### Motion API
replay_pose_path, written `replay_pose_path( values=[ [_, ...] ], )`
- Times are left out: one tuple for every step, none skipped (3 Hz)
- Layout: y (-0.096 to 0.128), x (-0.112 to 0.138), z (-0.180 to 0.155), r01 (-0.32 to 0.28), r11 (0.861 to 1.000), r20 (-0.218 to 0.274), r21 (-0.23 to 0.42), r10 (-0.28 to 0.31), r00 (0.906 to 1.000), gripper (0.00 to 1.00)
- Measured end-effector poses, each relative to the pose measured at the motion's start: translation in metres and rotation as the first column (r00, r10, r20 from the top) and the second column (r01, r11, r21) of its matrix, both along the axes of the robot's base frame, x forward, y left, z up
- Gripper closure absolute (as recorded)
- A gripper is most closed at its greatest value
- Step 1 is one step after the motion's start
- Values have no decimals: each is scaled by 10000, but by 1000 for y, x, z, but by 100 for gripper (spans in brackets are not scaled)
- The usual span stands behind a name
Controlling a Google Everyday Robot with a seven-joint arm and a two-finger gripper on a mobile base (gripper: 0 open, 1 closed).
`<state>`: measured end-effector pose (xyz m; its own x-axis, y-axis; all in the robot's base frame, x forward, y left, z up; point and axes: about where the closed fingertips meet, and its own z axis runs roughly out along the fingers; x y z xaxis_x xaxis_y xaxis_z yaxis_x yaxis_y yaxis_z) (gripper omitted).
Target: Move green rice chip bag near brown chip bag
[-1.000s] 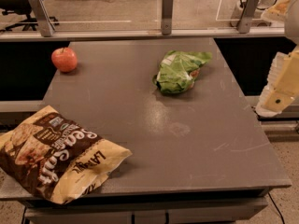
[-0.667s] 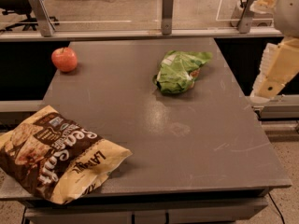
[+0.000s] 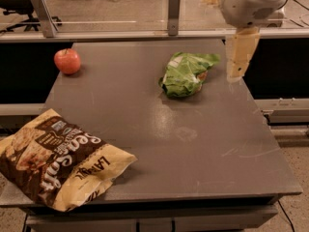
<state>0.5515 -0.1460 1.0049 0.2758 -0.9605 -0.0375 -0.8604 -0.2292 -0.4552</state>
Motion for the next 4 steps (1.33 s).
replay_pose_path(
  values=[
    [-9,10,3,21,9971,392,-759,9,9992,0],
    [-6,9,0,-168,9956,256,-918,192,9995,0],
    [-11,31,-8,-669,9819,-10,-1769,678,9977,0],
    [-23,67,-19,-1532,9552,-183,-2532,1536,9880,0]
  ],
)
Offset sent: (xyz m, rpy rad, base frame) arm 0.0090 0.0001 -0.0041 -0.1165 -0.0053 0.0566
